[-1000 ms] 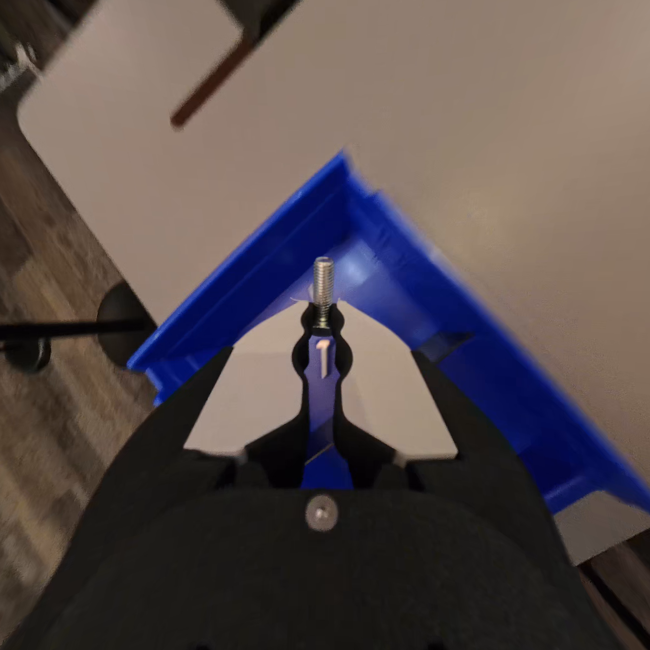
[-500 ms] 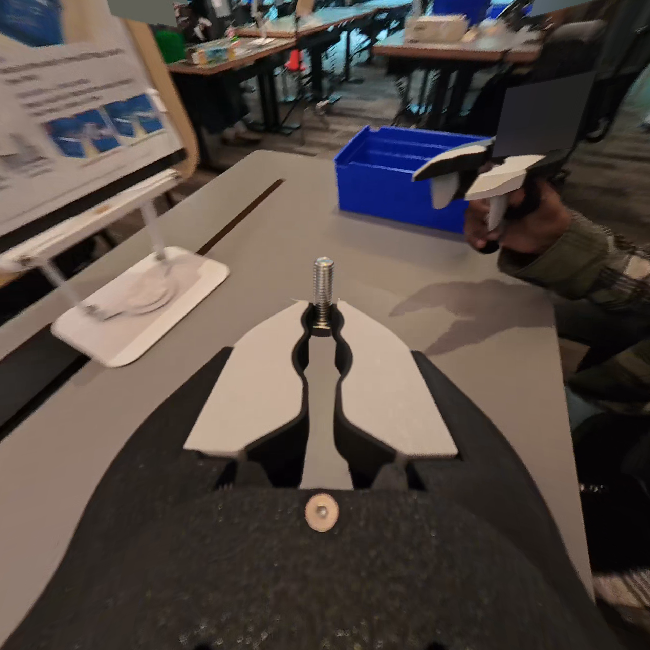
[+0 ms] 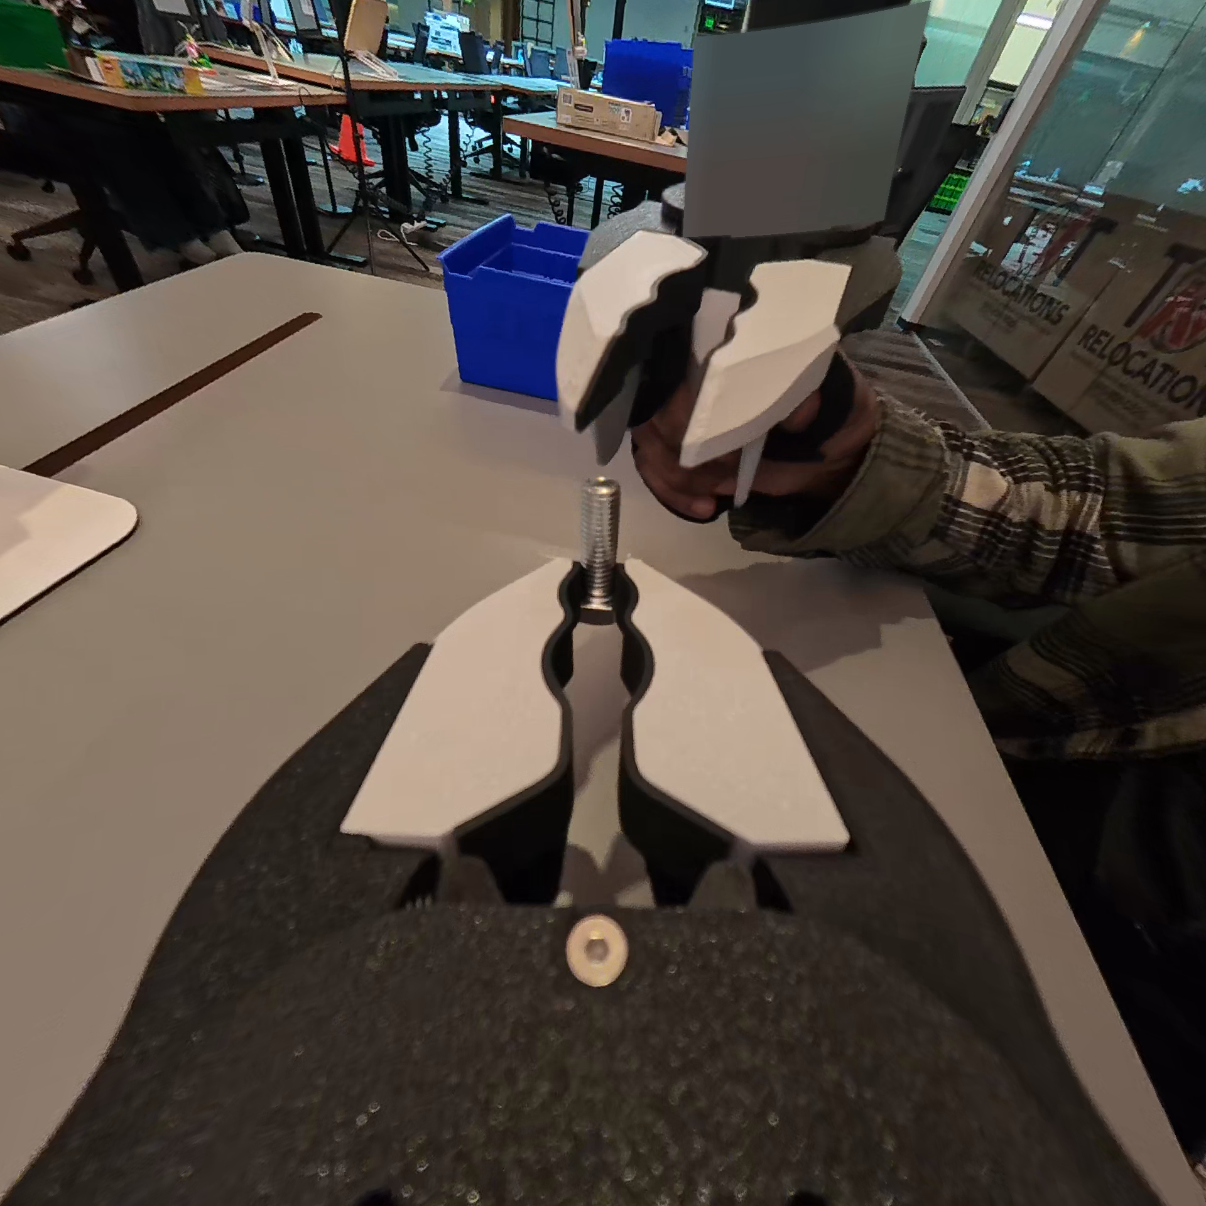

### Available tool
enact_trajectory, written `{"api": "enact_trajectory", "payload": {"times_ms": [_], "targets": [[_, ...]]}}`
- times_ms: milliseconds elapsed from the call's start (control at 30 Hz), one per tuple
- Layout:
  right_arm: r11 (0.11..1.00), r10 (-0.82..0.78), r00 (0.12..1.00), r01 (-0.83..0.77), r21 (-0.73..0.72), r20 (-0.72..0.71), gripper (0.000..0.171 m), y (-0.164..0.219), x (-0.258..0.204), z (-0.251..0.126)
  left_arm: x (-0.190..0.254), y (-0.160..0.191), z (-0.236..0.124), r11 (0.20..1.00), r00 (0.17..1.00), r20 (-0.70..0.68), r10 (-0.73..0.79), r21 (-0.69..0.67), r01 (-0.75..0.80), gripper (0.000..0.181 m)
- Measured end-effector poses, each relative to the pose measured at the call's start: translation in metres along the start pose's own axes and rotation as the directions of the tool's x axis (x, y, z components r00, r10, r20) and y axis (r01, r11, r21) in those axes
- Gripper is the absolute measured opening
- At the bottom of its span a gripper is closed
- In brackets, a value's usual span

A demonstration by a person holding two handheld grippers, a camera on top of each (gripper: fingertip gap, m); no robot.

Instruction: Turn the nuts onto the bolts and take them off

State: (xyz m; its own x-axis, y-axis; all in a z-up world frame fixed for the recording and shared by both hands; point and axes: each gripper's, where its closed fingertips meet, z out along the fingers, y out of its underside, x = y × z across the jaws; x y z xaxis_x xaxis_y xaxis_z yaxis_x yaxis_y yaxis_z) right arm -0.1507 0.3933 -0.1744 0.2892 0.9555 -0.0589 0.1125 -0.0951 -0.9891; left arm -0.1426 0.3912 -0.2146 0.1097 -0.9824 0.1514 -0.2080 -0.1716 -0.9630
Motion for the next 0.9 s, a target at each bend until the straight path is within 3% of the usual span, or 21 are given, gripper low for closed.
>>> {"api": "enact_trajectory", "payload": {"times_ms": [167,267,400,567,733,900], "targets": [[0.999,0.016,0.999,-0.015,-0.049,0.029,0.025,0.012,0.002,0.010,0.001,0.000,0.000,1.000,1.000,-0.013,-0.005,0.015,0.005,0.009],[0.998,0.015,0.998,-0.011,-0.059,0.065,0.010,0.016,-0.001,0.014,0.002,-0.002,-0.001,1.000,1.000,-0.022,-0.002,0.022,0.003,0.009],[0.993,0.011,0.997,-0.002,-0.117,0.080,0.009,0.021,-0.001,0.016,0.001,0.002,-0.002,1.000,0.999,-0.035,-0.009,0.005,0.009,0.011],[0.972,0.054,0.997,-0.040,-0.231,0.053,0.009,0.050,0.021,0.018,-0.033,0.015,-0.029,0.996,0.993,0.103,-0.052,-0.067,0.059,0.059],[0.948,0.085,0.994,-0.058,-0.313,0.072,0.009,0.093,0.029,0.031,-0.056,0.002,-0.061,0.989,0.979,0.149,-0.141,0.072,0.132,0.059],[0.934,0.032,0.994,0.007,-0.357,0.102,0.009,0.113,0.028,0.045,-0.058,-0.003,-0.066,0.990,0.976,0.178,-0.127,0.088,0.113,0.058]]}}
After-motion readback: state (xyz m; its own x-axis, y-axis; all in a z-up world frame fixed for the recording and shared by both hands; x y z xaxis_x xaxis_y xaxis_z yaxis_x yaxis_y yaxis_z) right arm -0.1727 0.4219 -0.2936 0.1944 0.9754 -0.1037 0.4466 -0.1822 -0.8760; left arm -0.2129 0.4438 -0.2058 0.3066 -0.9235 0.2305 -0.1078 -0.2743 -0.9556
